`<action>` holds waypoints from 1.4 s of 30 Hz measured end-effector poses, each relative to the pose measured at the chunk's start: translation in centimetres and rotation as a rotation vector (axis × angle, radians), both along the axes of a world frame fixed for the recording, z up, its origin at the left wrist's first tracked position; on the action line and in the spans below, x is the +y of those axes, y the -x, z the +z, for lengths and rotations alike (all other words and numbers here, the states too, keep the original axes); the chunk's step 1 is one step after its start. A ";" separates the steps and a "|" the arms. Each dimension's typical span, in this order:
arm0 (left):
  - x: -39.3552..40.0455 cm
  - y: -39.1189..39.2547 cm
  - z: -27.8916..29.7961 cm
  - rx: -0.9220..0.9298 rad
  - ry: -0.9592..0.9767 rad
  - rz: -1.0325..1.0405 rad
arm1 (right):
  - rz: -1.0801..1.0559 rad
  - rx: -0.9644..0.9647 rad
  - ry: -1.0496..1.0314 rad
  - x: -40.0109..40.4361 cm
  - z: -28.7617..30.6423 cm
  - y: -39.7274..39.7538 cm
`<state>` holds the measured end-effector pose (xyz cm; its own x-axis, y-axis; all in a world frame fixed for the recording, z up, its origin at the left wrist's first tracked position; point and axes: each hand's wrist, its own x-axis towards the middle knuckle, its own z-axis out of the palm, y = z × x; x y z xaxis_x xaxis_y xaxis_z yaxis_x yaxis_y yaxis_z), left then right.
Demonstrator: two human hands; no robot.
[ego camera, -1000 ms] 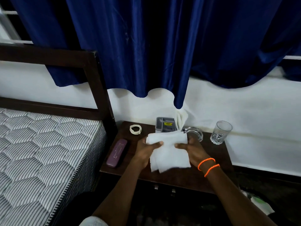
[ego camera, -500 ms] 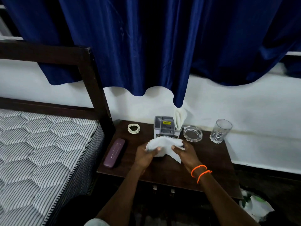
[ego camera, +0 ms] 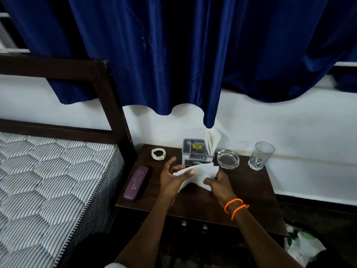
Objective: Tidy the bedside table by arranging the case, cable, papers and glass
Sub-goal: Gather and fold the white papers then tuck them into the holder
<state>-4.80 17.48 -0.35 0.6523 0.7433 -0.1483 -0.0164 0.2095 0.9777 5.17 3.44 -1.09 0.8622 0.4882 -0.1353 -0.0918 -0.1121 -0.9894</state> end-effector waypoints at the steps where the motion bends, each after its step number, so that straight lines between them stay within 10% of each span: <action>1: 0.1 -0.3 0.2 -0.007 -0.002 0.002 | -0.009 -0.012 0.017 0.3 0.2 0.1; 13: 1.6 -2.0 0.3 -0.208 0.512 0.048 | 0.039 -0.048 0.064 1.8 1.2 -0.7; 42: 0.9 -2.2 -0.8 -0.077 0.549 0.151 | -0.014 0.055 -0.019 3.0 -0.6 -0.2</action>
<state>-2.60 18.35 -1.16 0.5695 0.6562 -0.4951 -0.1527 0.6763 0.7206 5.38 6.48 -1.65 0.8606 0.4786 -0.1739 -0.1479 -0.0919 -0.9847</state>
